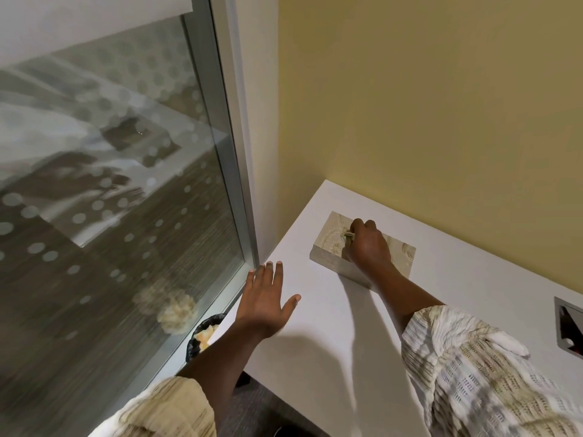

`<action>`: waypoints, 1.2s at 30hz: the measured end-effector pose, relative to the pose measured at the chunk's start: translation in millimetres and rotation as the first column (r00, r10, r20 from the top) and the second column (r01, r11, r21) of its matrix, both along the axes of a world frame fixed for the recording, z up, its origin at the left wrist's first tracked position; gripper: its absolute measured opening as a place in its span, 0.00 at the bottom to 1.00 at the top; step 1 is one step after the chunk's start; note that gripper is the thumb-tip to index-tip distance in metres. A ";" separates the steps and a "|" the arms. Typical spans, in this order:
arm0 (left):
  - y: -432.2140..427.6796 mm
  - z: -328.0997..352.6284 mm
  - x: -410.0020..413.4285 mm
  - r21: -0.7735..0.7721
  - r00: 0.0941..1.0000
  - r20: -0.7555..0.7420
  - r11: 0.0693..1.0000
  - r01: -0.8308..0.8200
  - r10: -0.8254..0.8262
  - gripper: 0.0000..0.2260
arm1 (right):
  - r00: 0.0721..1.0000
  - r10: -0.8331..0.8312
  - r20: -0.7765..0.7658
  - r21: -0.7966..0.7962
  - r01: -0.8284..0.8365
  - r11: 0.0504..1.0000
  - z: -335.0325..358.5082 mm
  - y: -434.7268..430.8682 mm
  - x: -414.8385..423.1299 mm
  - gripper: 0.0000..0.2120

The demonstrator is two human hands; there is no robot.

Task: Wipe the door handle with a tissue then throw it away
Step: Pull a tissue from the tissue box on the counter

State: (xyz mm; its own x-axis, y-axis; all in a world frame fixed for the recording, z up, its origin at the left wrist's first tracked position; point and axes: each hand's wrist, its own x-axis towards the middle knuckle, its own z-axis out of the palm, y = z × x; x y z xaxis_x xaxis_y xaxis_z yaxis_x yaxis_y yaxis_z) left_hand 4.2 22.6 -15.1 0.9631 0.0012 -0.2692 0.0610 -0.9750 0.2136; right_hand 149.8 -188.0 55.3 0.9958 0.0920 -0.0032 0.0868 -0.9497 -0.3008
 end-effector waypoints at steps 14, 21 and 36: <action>-22.8 -25.0 -1.2 -0.005 0.999 0.014 0.999 0.040 -0.040 0.39 | 0.990 -0.111 -0.090 -0.044 0.108 0.993 -12.7 -11.5 0.1 0.12; -12.1 -19.0 -4.1 -0.035 1.000 0.013 0.999 0.017 -0.016 0.39 | 0.988 -0.112 0.108 0.086 0.103 0.991 -0.6 -1.0 -2.7 0.13; 70.8 59.4 -51.0 -0.365 0.875 0.213 0.866 -0.342 0.435 0.32 | 0.964 0.264 -0.005 0.413 -0.238 0.879 28.8 153.6 -77.0 0.13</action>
